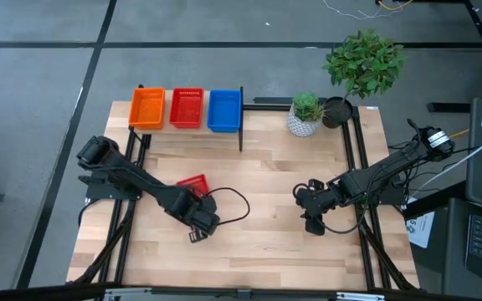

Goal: Stack baskets on shelf by color
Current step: Stack the red bin on top of the red bin on the shelf

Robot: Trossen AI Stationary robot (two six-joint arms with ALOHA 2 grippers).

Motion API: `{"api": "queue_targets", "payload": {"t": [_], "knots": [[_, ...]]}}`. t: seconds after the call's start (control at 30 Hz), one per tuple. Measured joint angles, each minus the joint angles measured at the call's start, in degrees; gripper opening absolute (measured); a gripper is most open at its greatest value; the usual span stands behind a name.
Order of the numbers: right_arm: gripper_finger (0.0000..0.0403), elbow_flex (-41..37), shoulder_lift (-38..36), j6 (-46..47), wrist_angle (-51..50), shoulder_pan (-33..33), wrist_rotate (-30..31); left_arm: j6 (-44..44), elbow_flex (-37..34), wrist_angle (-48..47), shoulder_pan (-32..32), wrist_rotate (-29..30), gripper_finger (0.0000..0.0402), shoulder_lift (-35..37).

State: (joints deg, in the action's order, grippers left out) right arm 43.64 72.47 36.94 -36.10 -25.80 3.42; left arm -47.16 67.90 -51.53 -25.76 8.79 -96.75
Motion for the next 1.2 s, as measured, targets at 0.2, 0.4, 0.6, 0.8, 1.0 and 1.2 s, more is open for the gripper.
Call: {"api": "queue_targets", "payload": {"t": [0.2, 0.4, 0.6, 0.8, 1.0, 1.2], "knots": [[0.0158, 0.0, -0.02, 0.06, 0.0, 0.0, 0.0, 7.51, 14.41, -12.78, -0.79, 8.82, 0.0001, 5.44], [0.0158, 0.0, -0.02, 0.08, 0.02, 0.0, 0.0, 18.23, 26.3, -30.24, 5.83, 17.15, 0.0, 10.29], [0.0158, 0.0, -0.02, 0.1, 0.07, -0.01, 0.0, 32.29, 30.49, -37.64, 19.75, 21.73, 0.0, 15.69], [0.0158, 0.0, -0.02, 0.12, 0.39, 0.0, 0.0, 53.37, 30.53, -35.08, 37.16, 19.08, 0.0, 17.31], [0.0158, 0.0, -0.02, 0.12, 0.7, 0.0, 0.0, 68.17, 30.51, -31.03, 51.44, 5.46, 0.0, 16.22], [0.0158, 0.0, -0.02, 0.32, 0.68, 0.0, 0.0, 75.63, 30.51, -30.19, 59.15, 1.13, 0.0, 13.94]]}}
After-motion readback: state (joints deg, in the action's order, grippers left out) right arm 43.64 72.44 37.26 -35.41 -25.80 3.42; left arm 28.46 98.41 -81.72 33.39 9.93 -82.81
